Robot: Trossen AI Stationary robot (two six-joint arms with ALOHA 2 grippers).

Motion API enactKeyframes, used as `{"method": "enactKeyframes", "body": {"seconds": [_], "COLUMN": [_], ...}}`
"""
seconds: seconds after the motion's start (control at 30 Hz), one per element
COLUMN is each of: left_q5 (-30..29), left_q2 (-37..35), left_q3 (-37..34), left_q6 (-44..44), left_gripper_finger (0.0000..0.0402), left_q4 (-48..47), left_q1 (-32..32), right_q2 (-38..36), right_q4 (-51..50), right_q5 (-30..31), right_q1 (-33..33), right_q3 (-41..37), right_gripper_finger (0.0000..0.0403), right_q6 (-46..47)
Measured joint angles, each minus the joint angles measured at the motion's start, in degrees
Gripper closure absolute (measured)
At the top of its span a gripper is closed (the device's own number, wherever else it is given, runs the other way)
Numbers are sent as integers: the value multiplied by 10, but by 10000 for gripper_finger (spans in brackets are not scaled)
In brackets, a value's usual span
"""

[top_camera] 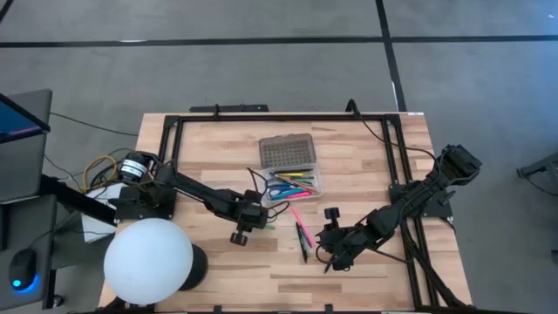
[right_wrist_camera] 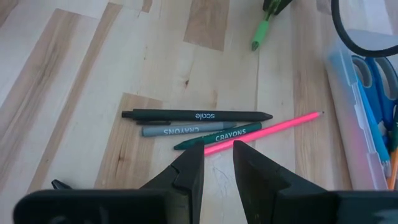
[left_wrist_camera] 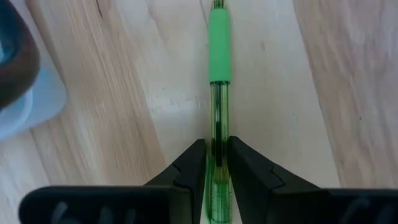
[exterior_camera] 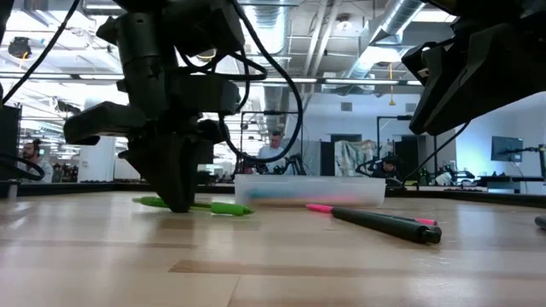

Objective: Pick & place school supplies into a supply box
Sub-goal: Put the light green pen into the supply box

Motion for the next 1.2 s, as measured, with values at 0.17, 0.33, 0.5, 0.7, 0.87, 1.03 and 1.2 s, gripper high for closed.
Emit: {"method": "enactKeyframes", "body": {"seconds": [0.17,0.33,0.5,0.7,0.87,1.03,1.2], "left_q5": [0,0,-14,-52,-58,-59,-68], "left_q2": [0,0,0,0,0,0,0], "left_q3": [0,0,0,-1,-1,-1,1], "left_q6": [-3,-6,-3,5,3,-2,-2], "left_gripper_finger": [340,340,340,341,356,370,368], "left_q4": [-7,-8,-8,-6,-14,-24,-26], "left_q1": [0,0,-4,-21,-27,-27,-27], "right_q2": [0,0,0,0,0,0,0], "right_q4": [1,1,1,1,1,1,1], "right_q5": [0,0,0,3,3,3,2], "right_q1": [0,0,0,0,-5,-16,-20], "right_q3": [0,0,0,0,0,0,0], "right_gripper_finger": [326,326,326,326,326,326,326], "right_q6": [0,0,0,0,0,0,0]}}
